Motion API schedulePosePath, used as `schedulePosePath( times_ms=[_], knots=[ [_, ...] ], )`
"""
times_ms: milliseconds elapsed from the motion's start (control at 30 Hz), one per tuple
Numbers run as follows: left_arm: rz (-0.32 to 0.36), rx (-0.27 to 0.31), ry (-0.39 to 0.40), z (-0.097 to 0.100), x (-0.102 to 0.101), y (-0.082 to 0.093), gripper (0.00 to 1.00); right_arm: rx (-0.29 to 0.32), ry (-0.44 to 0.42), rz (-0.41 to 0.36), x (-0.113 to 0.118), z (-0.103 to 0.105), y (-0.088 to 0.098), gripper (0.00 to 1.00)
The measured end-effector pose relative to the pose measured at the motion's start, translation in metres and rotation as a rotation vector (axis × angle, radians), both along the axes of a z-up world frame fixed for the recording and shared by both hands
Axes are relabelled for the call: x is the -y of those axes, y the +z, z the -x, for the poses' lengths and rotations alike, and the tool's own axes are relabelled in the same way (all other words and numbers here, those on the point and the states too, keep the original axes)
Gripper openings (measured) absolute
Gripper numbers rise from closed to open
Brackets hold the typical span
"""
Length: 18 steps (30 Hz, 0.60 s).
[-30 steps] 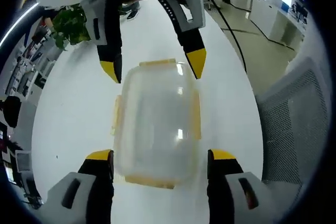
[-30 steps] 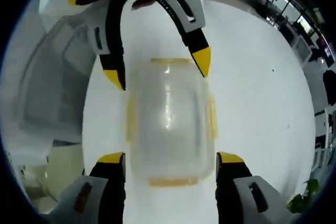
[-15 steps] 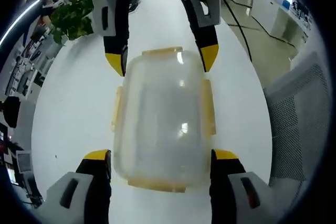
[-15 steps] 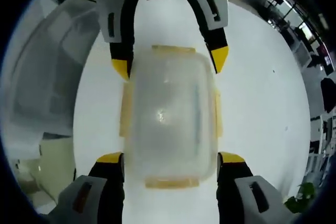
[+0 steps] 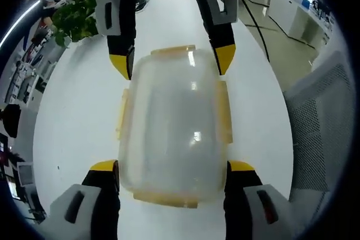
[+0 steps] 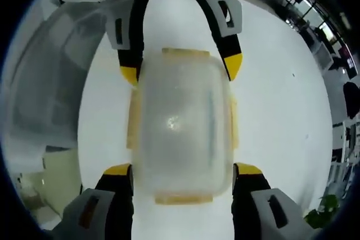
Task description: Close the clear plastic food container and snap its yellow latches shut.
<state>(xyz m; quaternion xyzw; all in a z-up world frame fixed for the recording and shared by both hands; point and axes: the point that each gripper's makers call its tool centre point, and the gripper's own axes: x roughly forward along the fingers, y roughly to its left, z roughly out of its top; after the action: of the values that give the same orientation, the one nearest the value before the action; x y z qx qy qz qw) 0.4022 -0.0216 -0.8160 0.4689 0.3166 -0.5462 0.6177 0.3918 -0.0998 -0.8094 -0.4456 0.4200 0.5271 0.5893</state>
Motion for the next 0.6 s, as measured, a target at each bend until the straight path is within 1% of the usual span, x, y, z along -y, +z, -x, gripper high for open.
schedulePosePath(
  times_ms=[67, 400, 600],
  knots=[
    [-0.005, 0.002, -0.010, 0.001, -0.002, 0.000, 0.76, -0.015, -0.011, -0.005, -0.003, 0.002, -0.001, 0.71],
    [-0.008, -0.001, 0.014, 0.004, -0.020, -0.001, 0.76, -0.010, 0.013, -0.005, -0.021, 0.004, -0.001, 0.71],
    [-0.013, -0.001, 0.035, 0.005, -0.038, -0.001, 0.76, -0.010, 0.033, -0.001, -0.038, 0.003, -0.001, 0.71]
  ],
)
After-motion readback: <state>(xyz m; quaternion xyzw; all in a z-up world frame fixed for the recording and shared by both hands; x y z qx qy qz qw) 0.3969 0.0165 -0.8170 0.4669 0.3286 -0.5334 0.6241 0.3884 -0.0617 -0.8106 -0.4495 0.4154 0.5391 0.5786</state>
